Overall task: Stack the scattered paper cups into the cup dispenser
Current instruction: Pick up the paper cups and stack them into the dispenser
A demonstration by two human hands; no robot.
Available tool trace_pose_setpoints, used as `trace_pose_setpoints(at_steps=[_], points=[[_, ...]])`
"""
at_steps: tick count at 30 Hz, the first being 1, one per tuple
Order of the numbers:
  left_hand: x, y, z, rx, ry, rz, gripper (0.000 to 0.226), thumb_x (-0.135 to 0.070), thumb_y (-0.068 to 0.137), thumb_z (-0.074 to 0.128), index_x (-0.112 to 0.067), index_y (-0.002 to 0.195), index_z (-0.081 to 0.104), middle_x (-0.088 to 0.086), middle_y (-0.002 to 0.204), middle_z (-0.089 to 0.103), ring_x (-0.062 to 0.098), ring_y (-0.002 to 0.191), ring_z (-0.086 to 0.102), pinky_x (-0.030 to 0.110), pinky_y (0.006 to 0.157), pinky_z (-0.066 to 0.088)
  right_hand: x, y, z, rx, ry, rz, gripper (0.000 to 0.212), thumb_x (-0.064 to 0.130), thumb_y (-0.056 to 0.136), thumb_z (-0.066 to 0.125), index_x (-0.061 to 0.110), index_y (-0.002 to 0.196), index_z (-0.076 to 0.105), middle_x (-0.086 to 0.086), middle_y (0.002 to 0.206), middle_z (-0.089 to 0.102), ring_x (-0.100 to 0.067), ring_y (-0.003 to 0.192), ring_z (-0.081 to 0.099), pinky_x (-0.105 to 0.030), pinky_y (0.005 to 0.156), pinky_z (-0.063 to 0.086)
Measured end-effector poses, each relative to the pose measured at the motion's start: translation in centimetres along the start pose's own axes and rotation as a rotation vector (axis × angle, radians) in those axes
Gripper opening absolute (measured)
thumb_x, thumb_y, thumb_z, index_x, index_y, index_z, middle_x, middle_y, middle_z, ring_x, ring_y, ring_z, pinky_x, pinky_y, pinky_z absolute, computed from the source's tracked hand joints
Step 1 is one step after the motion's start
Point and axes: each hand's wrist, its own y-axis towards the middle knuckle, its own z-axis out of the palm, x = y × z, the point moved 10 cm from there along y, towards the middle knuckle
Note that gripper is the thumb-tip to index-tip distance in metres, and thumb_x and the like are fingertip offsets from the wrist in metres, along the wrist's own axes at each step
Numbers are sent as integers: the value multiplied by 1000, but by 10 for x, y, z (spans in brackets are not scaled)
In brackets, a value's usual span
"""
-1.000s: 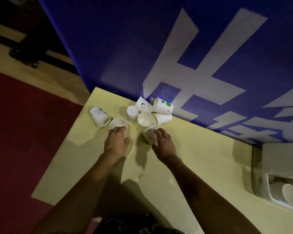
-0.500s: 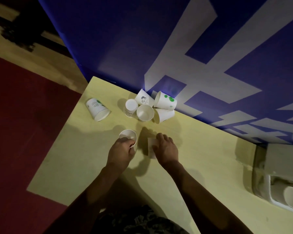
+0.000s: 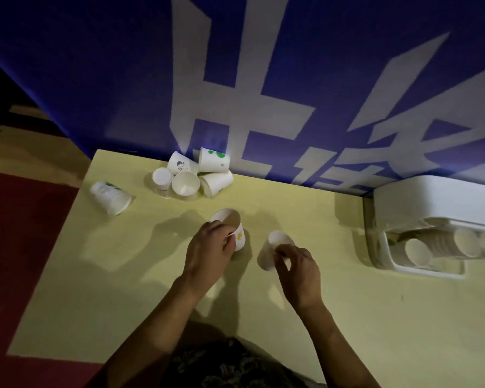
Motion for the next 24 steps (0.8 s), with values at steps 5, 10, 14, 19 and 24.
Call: trace_pose_setpoints(at_steps=[5,10,14,19,24], points=[[-66,-11,26,-39,-43,30,10,-18,89,60,-17,94,68,-4,89,63,14,84,53,23,68,38,-40,-15,-66,-143,35,-50,12,10,84,72,18,92,68,6,84,68,-17,78,60,-25,59,43],[-134,-25,67,-87,-80,7,6,-13,88,63,-15,84,67,-7,77,57,15,74,53,28,64,46,-99,-21,-124,-190,81,-94,11,11,85,71,18,94,70,5,84,69,-20,80,58,-27,59,43],[-193,-35,109,-118,-137,24,8,-16,91,61,-15,89,68,-6,80,60,16,74,55,32,67,50,-153,-22,-171,-232,90,-122,15,10,84,72,17,97,71,3,87,70,-20,80,61,-29,61,48],[-265,-45,166,-97,-156,28,14,-16,92,60,-14,101,71,-3,91,66,16,83,59,29,73,49,-234,-23,-231,-339,89,-81,16,7,85,71,12,100,71,-1,93,71,-25,89,61,-30,69,49],[-318,-45,192,-106,-131,50,20,-12,92,60,-10,108,72,2,106,71,17,98,63,26,86,49,-283,-10,-263,-338,-2,-80,11,6,88,66,14,95,68,1,93,68,-24,93,56,-29,61,44]])
